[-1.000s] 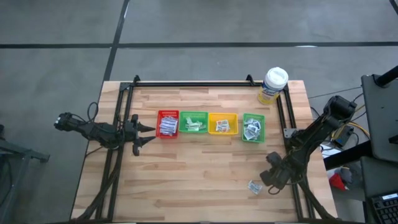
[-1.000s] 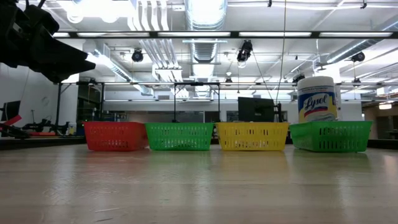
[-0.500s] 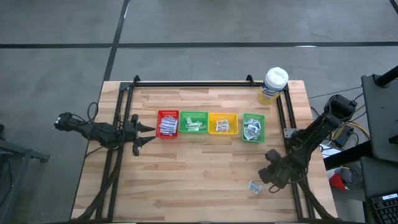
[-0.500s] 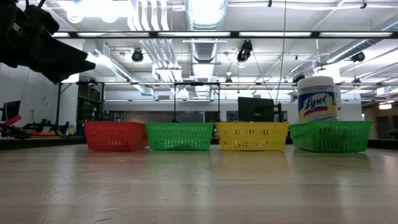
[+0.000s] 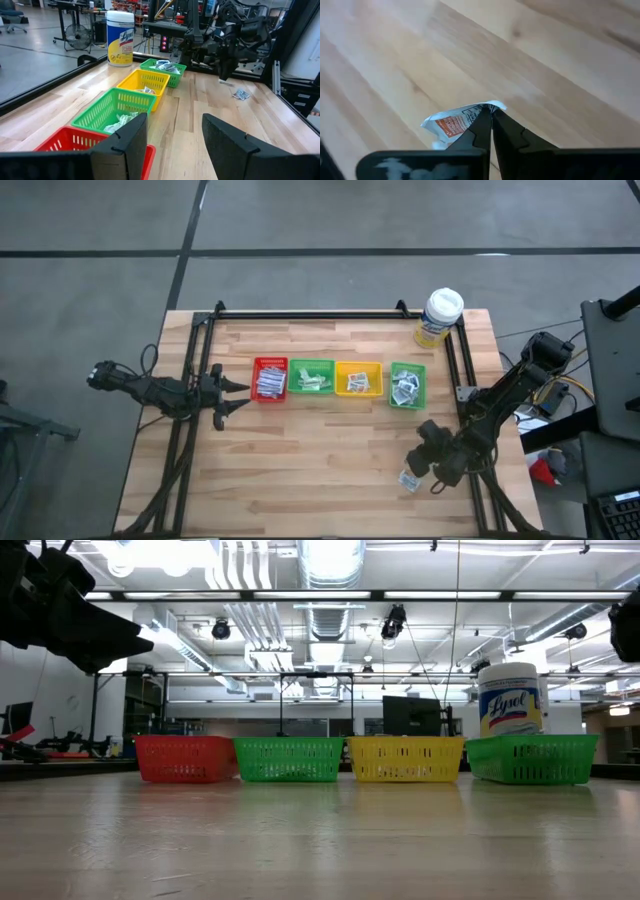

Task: Pick & Place First Aid Supplies
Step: Put the orange ointment pack into the yellow bin

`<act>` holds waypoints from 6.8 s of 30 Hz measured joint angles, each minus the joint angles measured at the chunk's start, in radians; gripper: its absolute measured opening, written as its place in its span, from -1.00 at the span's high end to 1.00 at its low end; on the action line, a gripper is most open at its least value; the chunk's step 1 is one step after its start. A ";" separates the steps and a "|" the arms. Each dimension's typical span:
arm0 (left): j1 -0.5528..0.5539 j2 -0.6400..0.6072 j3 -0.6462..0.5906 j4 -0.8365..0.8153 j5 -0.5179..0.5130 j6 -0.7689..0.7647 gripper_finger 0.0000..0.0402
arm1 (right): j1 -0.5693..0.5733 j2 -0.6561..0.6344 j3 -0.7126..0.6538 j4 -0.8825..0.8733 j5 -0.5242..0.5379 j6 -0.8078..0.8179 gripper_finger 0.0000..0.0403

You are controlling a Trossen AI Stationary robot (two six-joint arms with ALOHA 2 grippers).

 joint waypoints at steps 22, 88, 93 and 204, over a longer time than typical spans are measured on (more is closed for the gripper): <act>0.000 0.000 0.000 0.000 0.000 0.000 0.06 | -0.002 -0.001 0.001 0.233 0.423 -0.536 0.96; 0.000 0.000 0.000 0.000 0.000 0.000 0.06 | -0.769 -0.013 0.002 0.722 0.277 -0.642 0.96; 0.000 0.000 0.000 0.000 0.000 0.000 0.06 | -0.769 -0.013 0.002 0.722 0.277 -0.599 0.96; 0.000 0.001 0.000 0.000 0.000 0.000 0.06 | -0.985 0.573 0.665 -0.275 -0.161 -0.082 0.96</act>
